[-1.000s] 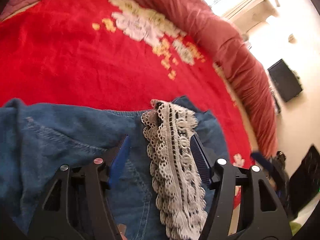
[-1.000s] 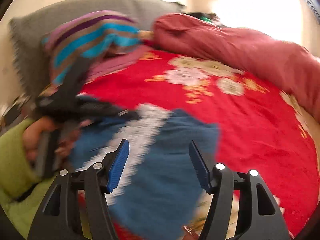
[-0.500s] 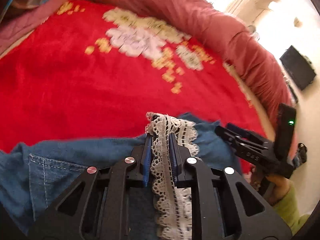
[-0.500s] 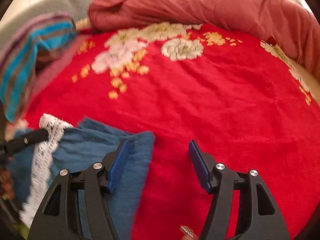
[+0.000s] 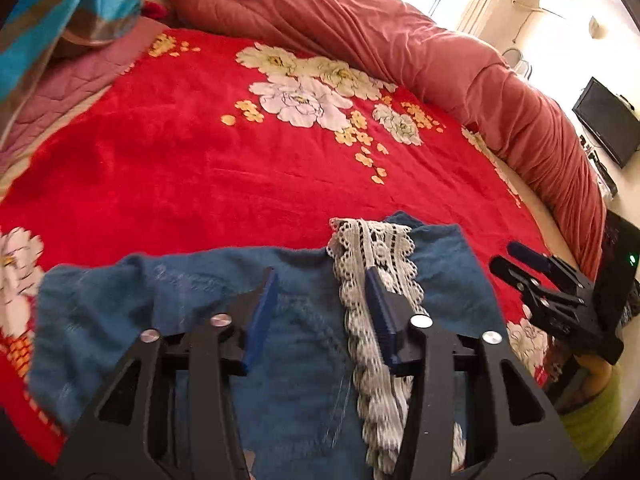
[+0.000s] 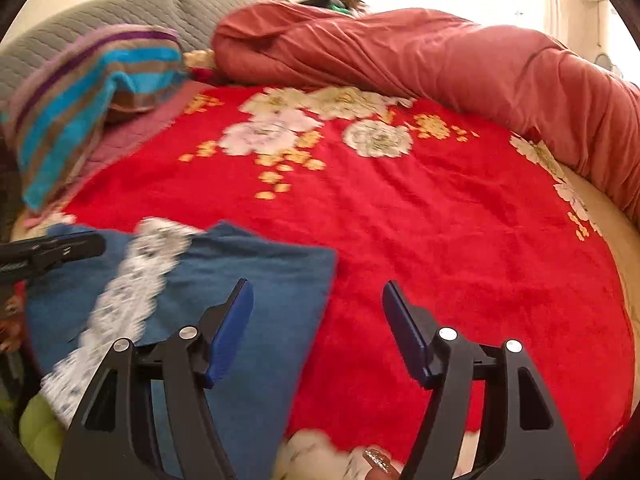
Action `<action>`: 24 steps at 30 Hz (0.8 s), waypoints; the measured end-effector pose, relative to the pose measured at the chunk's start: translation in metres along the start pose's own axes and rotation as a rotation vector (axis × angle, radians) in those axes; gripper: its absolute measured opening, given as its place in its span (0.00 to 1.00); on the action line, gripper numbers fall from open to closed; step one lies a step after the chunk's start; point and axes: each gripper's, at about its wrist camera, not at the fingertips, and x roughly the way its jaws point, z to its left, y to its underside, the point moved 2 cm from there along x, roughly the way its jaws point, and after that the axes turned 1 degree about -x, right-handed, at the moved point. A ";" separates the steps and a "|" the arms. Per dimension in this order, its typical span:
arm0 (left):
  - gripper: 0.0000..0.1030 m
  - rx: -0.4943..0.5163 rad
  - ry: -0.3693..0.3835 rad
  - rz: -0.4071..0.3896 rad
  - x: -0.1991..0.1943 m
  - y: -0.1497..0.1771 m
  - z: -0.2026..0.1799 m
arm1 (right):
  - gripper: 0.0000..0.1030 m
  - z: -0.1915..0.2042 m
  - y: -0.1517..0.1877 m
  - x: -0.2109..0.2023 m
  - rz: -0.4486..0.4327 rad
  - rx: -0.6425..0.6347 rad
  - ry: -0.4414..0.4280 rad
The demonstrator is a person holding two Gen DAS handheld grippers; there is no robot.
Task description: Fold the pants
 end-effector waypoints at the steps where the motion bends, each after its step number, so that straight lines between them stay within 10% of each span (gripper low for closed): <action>1: 0.40 0.000 -0.001 -0.003 -0.005 0.003 0.000 | 0.64 0.003 0.002 -0.005 -0.004 -0.003 -0.008; 16: 0.38 -0.074 0.130 0.161 -0.037 0.087 -0.018 | 0.49 0.056 0.063 -0.043 0.101 -0.126 -0.208; 20: 0.37 -0.039 0.068 0.195 -0.020 0.098 -0.031 | 0.49 0.056 0.073 -0.037 0.129 -0.107 -0.213; 22: 0.12 0.002 0.043 0.197 -0.013 0.102 -0.038 | 0.50 0.058 0.077 -0.034 0.144 -0.098 -0.217; 24: 0.08 0.041 0.029 0.191 -0.017 0.104 -0.042 | 0.51 0.062 0.078 -0.034 0.151 -0.108 -0.210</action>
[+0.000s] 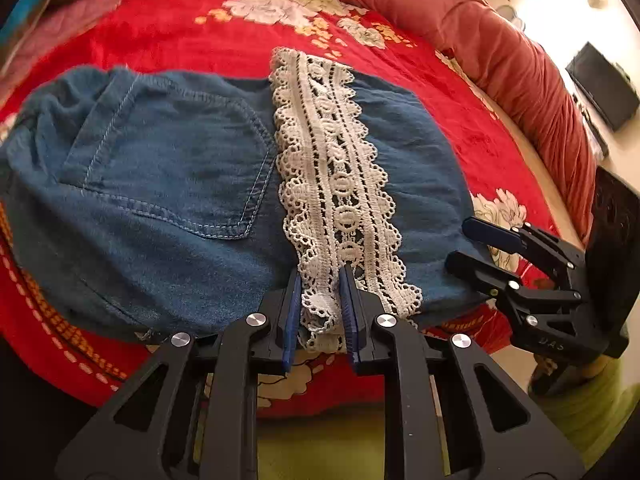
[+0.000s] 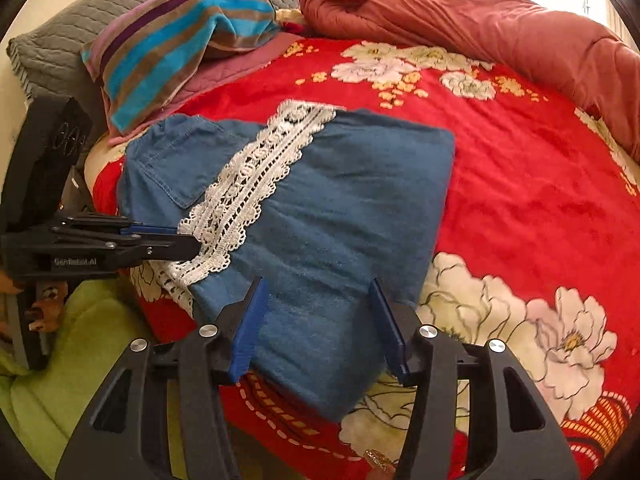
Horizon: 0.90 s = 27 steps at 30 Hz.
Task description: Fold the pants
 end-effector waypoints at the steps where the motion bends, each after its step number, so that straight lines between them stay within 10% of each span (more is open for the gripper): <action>1: 0.07 0.018 -0.005 -0.006 -0.005 0.000 -0.001 | 0.51 0.001 0.000 -0.002 -0.003 -0.007 -0.002; 27: 0.09 0.083 -0.076 -0.034 -0.014 0.012 -0.005 | 0.57 -0.004 0.008 -0.011 0.015 0.045 0.040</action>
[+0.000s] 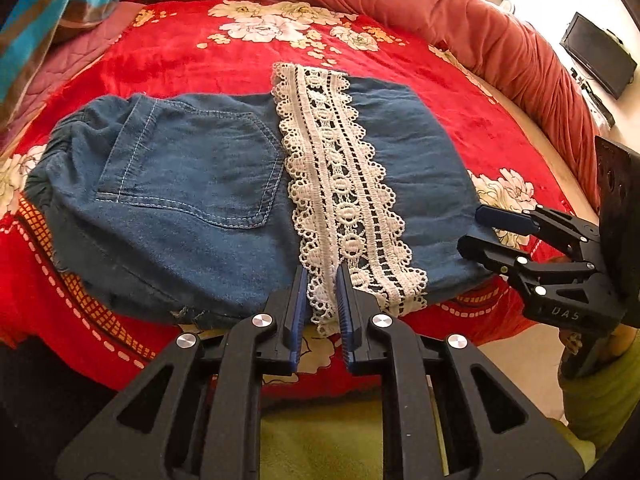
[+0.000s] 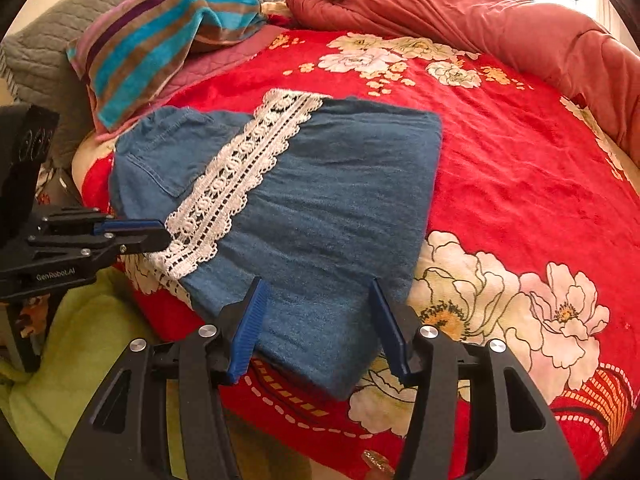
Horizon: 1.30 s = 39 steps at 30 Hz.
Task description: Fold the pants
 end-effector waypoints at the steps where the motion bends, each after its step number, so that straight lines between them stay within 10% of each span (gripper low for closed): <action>1: 0.09 0.000 0.001 -0.003 -0.002 0.000 0.000 | 0.60 0.000 0.000 -0.002 -0.003 0.001 0.000; 9: 0.09 -0.005 -0.009 -0.032 -0.015 0.000 -0.001 | 0.65 0.002 -0.004 -0.014 -0.033 0.008 0.008; 13: 0.09 -0.006 -0.025 -0.050 -0.022 0.000 0.001 | 0.82 0.003 -0.008 -0.021 -0.057 0.007 0.025; 30: 0.63 -0.048 -0.058 -0.124 -0.049 0.001 0.019 | 0.94 0.015 -0.028 -0.036 -0.102 0.015 0.045; 39: 0.70 -0.108 -0.053 -0.150 -0.060 0.005 0.039 | 0.95 0.028 -0.057 -0.034 -0.130 -0.005 0.041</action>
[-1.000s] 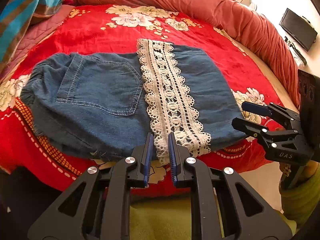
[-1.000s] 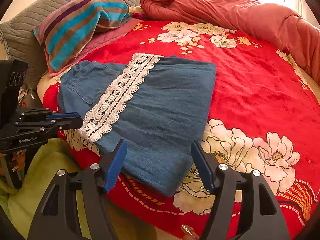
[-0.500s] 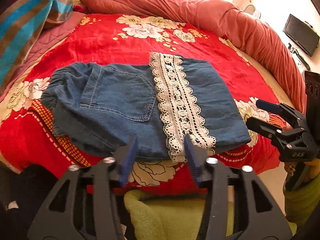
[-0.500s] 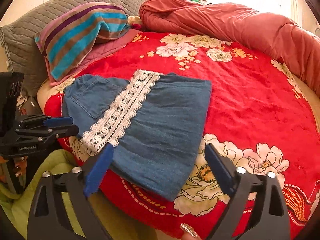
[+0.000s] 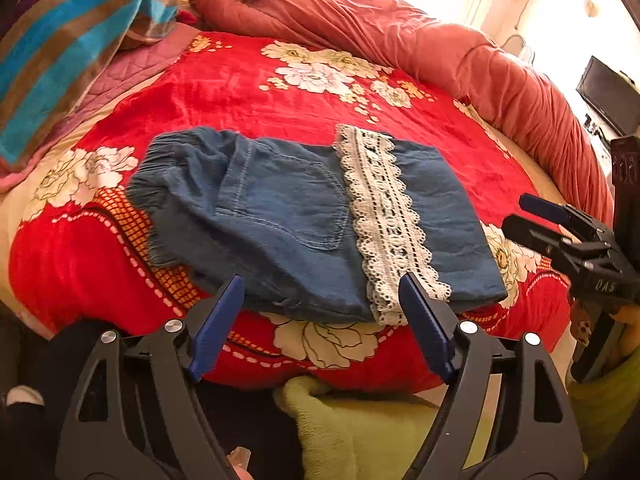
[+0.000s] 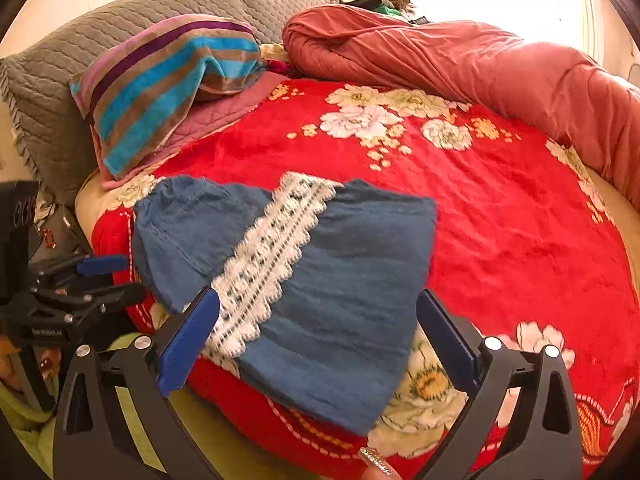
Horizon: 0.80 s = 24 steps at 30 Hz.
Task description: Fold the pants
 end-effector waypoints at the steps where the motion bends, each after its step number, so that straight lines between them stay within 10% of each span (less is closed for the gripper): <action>1: 0.70 -0.010 0.001 -0.002 -0.001 0.000 0.003 | 0.95 0.003 -0.004 0.001 -0.003 -0.007 -0.003; 24: 0.66 -0.333 0.135 -0.008 0.005 0.005 0.088 | 0.95 0.111 -0.103 0.091 0.077 -0.243 -0.201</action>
